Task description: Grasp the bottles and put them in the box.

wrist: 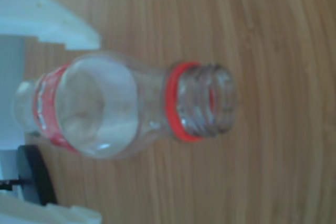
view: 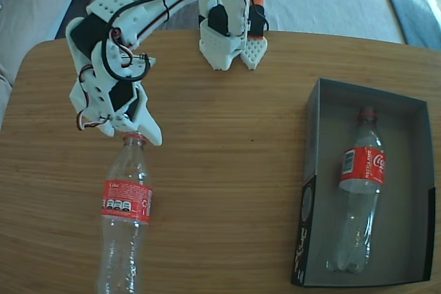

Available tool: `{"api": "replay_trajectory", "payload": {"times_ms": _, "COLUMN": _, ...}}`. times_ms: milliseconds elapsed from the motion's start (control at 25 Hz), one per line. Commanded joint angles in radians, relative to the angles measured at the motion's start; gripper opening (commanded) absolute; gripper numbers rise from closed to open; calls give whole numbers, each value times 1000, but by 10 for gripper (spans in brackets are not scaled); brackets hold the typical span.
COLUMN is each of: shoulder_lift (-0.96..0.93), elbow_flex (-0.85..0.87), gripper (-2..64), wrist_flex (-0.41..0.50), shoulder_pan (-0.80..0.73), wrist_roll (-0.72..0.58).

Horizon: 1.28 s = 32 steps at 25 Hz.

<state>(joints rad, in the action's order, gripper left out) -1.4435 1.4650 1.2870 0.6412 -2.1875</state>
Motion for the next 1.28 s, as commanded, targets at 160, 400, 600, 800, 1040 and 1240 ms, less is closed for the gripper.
{"api": "replay_trajectory", "payload": {"times_ms": 160, "shoulder_lift": -20, "elbow_flex": -9, "gripper": 389, "wrist_flex": -3, "shoulder_pan": 37, "wrist_roll": -103}}
{"api": "replay_trajectory", "payload": {"times_ms": 400, "shoulder_lift": -21, "elbow_flex": 31, "gripper": 389, "wrist_flex": -5, "shoulder_pan": 25, "wrist_roll": -95}}
{"api": "replay_trajectory", "payload": {"times_ms": 600, "shoulder_lift": -18, "elbow_flex": 48, "gripper": 389, "wrist_flex": -5, "shoulder_pan": -6, "wrist_roll": -87}}
{"api": "replay_trajectory", "payload": {"times_ms": 800, "shoulder_lift": -15, "elbow_flex": 66, "gripper": 389, "wrist_flex": -38, "shoulder_pan": -20, "wrist_roll": -87}}
{"api": "replay_trajectory", "payload": {"times_ms": 1040, "shoulder_lift": -15, "elbow_flex": 158, "gripper": 389, "wrist_flex": -206, "shoulder_pan": -9, "wrist_roll": -101}}
{"api": "replay_trajectory", "payload": {"times_ms": 1240, "shoulder_lift": 3, "elbow_flex": 206, "gripper": 389, "wrist_flex": -276, "shoulder_pan": 12, "wrist_roll": -103}}
